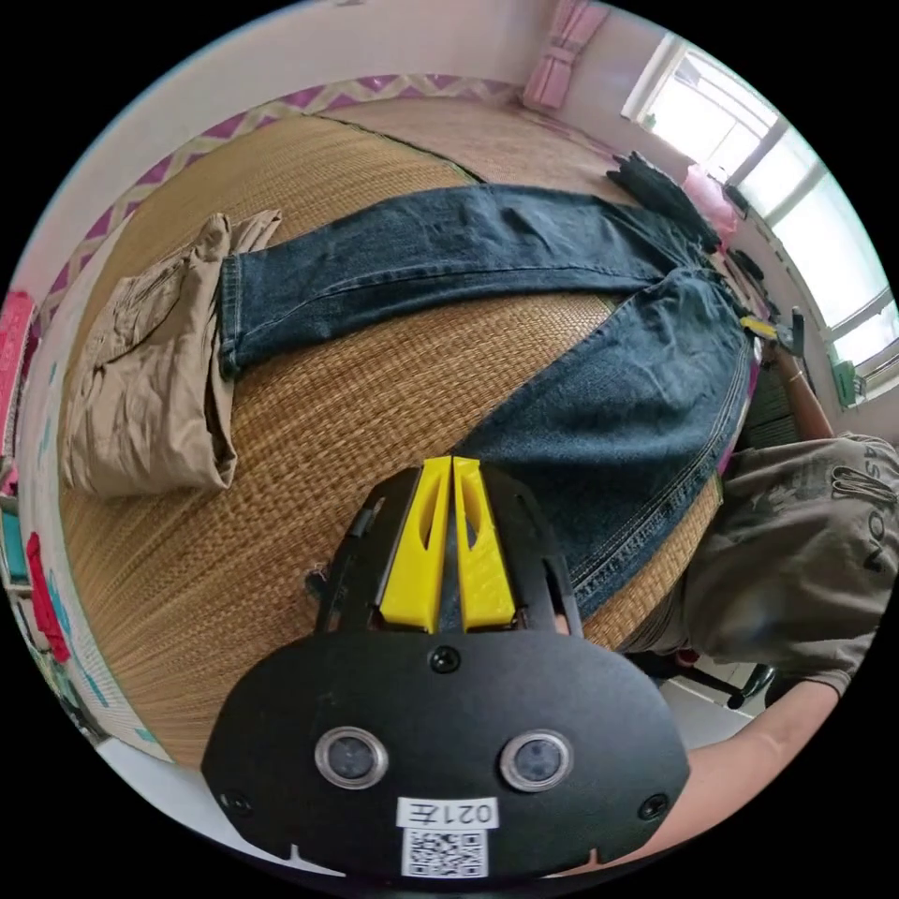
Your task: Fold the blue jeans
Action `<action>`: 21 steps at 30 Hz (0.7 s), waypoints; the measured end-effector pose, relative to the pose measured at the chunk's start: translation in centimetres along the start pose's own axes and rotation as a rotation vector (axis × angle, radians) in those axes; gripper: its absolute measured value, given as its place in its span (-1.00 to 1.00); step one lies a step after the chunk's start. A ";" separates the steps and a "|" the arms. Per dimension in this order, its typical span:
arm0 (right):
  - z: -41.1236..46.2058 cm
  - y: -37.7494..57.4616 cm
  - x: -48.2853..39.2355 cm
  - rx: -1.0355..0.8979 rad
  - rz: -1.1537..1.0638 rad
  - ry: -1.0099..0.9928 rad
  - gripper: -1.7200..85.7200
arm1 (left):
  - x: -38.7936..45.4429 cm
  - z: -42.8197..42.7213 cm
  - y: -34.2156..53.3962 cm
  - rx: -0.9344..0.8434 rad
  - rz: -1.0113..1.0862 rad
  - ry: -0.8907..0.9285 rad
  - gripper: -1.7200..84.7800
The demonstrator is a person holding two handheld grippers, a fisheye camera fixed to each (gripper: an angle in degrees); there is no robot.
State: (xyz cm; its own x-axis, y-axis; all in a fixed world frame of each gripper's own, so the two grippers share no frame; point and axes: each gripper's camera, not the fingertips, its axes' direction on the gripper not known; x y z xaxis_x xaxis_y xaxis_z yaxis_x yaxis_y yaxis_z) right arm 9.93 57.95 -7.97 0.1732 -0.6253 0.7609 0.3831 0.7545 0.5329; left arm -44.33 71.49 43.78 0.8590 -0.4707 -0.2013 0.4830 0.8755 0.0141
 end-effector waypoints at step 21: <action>-3.1 -0.7 -11.7 0.073 -0.039 0.326 -0.97 | 9.8 -4.9 27.1 0.570 -0.310 0.131 -0.79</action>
State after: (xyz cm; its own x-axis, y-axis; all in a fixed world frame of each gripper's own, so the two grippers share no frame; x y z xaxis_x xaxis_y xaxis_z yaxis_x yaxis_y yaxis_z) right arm 10.49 64.11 -18.41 0.4456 -0.6760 0.5868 0.3315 0.7335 0.5933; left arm -23.65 91.15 37.42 0.6551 -0.6430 -0.3967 0.7499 0.4893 0.4453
